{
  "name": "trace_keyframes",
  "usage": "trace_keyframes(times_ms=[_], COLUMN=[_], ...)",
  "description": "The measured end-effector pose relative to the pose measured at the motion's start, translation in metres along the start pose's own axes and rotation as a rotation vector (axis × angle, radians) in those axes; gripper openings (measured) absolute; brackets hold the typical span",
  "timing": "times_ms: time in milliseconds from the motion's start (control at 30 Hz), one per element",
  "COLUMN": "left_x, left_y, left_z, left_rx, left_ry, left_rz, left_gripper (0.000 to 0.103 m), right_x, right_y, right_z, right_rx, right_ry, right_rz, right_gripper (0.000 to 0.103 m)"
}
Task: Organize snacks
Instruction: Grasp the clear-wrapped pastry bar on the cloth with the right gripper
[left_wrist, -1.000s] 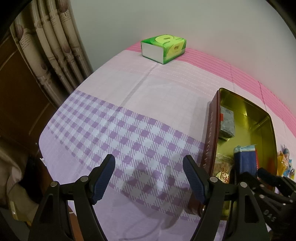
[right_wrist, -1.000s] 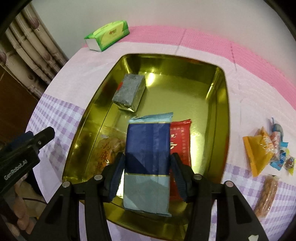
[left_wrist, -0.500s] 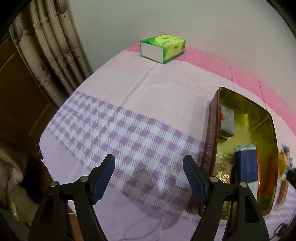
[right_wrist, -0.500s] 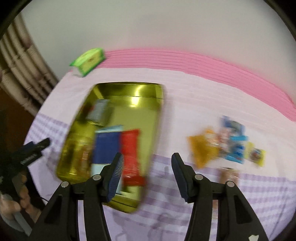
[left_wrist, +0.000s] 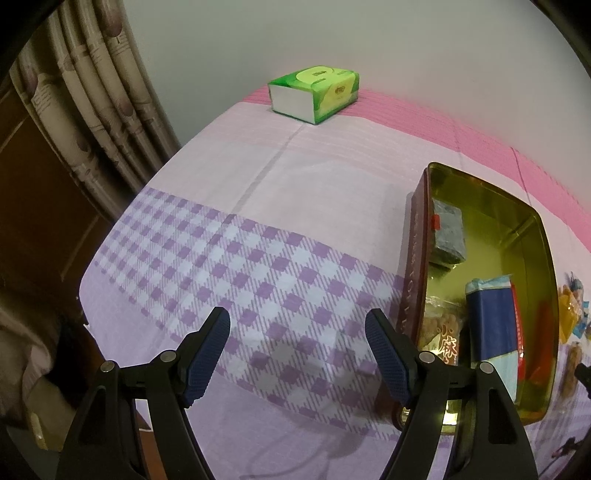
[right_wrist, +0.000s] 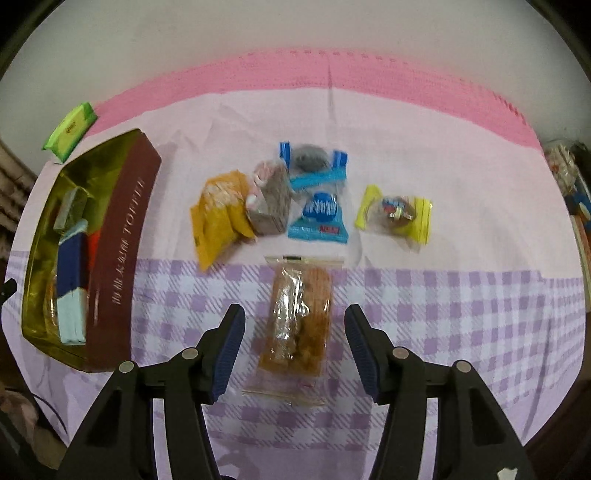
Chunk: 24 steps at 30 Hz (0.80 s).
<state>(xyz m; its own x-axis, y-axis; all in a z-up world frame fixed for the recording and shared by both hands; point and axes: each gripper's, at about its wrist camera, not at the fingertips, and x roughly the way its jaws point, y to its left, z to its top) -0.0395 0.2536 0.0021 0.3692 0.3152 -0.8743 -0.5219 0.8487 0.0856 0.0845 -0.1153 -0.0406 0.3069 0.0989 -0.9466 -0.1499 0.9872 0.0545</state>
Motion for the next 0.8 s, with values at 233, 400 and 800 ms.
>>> trace_keyframes(times_ms=[233, 400, 800], left_x=[-0.006, -0.01, -0.016], left_y=[-0.004, -0.011, -0.04], left_z=[0.0, -0.001, -0.004], left_rx=[0.014, 0.041, 0.094], left_ry=[-0.032, -0.054, -0.062], left_rz=[0.013, 0.018, 0.021], left_gripper=[0.076, 0.076, 0.077], right_x=[0.014, 0.025, 0.022], right_y=[-0.001, -0.009, -0.014], right_z=[0.0, -0.001, -0.019], right_rx=[-0.029, -0.019, -0.08], right_ry=[0.0, 0.015, -0.038], right_rz=[-0.021, -0.01, 0.014], right_gripper=[0.054, 0.054, 0.037])
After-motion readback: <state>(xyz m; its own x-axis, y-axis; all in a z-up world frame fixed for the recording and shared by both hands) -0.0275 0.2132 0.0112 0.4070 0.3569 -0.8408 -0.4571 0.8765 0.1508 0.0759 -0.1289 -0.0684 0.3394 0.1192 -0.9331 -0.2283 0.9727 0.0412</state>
